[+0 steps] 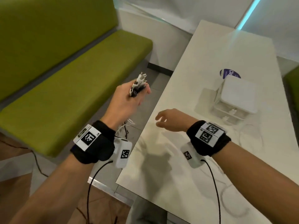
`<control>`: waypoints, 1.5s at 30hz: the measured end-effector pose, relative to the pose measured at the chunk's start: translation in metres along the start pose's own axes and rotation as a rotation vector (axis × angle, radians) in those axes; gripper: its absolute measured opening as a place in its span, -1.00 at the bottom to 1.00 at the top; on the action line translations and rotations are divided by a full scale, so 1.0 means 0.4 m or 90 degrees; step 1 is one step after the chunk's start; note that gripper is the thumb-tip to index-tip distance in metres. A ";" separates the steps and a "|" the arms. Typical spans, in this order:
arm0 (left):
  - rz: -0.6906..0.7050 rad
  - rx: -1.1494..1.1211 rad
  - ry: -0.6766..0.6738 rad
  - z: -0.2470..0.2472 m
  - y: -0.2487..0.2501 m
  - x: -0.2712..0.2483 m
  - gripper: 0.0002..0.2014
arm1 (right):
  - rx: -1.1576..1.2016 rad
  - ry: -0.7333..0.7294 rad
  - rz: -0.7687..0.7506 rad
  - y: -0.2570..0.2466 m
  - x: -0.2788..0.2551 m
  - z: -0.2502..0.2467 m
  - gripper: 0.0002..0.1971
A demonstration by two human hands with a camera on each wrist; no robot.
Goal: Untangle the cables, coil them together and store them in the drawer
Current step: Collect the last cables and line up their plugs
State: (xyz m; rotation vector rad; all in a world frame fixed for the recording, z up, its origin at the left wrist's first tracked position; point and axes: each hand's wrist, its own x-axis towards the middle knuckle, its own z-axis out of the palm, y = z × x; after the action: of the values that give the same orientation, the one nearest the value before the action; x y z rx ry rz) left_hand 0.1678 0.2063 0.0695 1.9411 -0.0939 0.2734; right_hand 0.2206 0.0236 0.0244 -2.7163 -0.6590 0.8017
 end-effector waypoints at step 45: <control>-0.285 -0.219 -0.039 0.296 0.026 -0.076 -0.53 | 0.458 0.442 -0.051 0.097 -0.263 0.058 -0.79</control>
State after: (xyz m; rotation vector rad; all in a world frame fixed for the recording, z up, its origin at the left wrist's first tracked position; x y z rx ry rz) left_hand 0.1535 0.0910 0.0299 1.5771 0.2385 -0.0953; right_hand 0.1427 -0.0588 0.0400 -2.0632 -0.2412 0.0109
